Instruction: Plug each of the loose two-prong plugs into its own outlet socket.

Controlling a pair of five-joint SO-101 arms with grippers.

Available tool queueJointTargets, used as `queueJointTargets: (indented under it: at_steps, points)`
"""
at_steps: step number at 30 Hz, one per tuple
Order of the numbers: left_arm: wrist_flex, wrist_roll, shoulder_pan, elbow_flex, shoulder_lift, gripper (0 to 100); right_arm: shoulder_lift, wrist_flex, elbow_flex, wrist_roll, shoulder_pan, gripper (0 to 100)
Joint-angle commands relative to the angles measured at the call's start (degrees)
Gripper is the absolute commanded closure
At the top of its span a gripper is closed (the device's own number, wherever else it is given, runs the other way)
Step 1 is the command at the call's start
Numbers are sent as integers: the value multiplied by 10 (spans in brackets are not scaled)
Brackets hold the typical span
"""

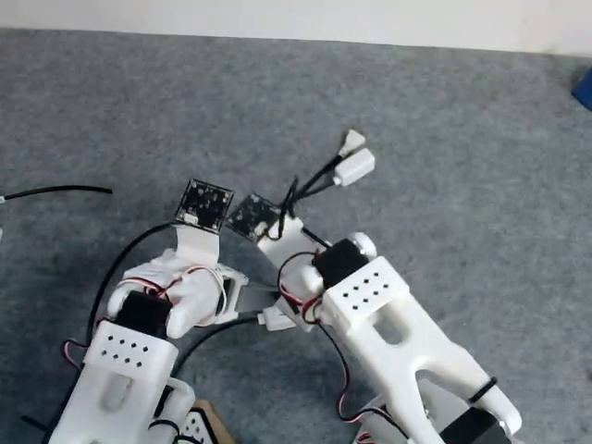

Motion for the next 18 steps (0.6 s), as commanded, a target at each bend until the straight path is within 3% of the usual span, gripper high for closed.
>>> queueJointTargets:
  at_steps: [1, 8, 18]
  points:
    - [-14, 4, 11, 0, 2, 536, -2, 42, -71, -1, -7, 992]
    - [-13, 4, 7, 0, 0, 536, -1, 97, -94, 54, 27, 992]
    - [-17, 3, 5, 12, -2, 536, 7, 51, -65, 227, 376, 992]
